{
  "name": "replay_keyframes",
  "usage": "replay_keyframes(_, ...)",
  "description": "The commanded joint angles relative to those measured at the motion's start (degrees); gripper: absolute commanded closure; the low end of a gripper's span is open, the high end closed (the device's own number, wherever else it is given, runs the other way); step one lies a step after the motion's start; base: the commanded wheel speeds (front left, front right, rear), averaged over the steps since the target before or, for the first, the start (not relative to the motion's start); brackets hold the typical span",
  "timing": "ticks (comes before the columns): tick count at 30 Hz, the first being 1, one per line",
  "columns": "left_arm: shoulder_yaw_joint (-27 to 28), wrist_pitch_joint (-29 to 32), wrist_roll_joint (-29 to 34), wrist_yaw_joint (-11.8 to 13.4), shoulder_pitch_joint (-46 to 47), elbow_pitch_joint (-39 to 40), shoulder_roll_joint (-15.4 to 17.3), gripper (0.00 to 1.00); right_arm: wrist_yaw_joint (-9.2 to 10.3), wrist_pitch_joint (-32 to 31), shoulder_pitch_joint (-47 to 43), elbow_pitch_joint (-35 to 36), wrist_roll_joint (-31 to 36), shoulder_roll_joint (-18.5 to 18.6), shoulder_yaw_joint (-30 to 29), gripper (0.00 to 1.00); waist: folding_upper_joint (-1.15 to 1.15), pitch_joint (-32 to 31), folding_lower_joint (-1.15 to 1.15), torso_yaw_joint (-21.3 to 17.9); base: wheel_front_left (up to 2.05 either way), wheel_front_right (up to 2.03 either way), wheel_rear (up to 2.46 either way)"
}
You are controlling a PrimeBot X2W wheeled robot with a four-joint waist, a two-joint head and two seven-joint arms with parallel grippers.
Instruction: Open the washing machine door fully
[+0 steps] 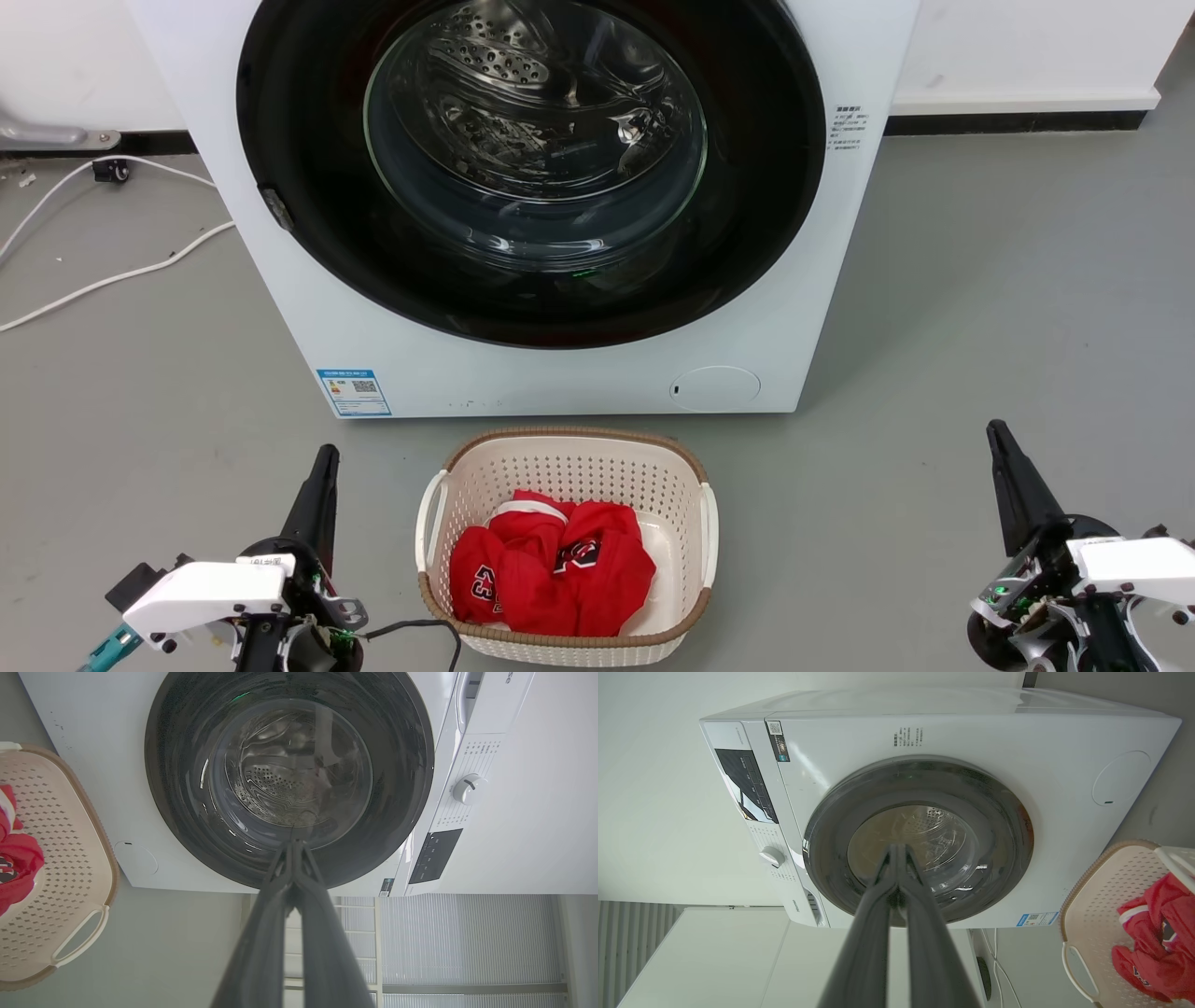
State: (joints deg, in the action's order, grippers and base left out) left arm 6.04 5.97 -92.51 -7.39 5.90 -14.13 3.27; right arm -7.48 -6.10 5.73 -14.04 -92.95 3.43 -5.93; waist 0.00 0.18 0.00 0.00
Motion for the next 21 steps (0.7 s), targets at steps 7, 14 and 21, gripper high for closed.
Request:
replay_keyframes(7, -0.55, -0.52, 0.2, 0.06, -1.13, -1.02, -0.3, 0.0, 0.0, 0.57, -1.33, -0.83, 0.15, -0.2, 0.62, 0.0, 0.0, 0.01, 0.0, -0.03, 0.0, 0.0, 0.0)
replay_keyframes(14, -1.93, -2.64, 1.86, 0.04, -1.34, 0.34, -0.25, 0.0, -0.01, 2.61, -2.02, 1.15, 1.28, -0.22, 2.06, 0.0, 0.0, -0.04, 0.0, -0.23, 0.0, 0.0, 0.0)
replay_keyframes(21, -1.91, -4.49, 6.74, 0.03, -1.39, 2.71, -0.26, 0.0, -0.01, 4.46, -2.64, 3.24, 5.81, -0.25, 2.54, 0.0, 0.0, -0.11, 0.0, -0.39, 0.0, 0.0, 0.0)
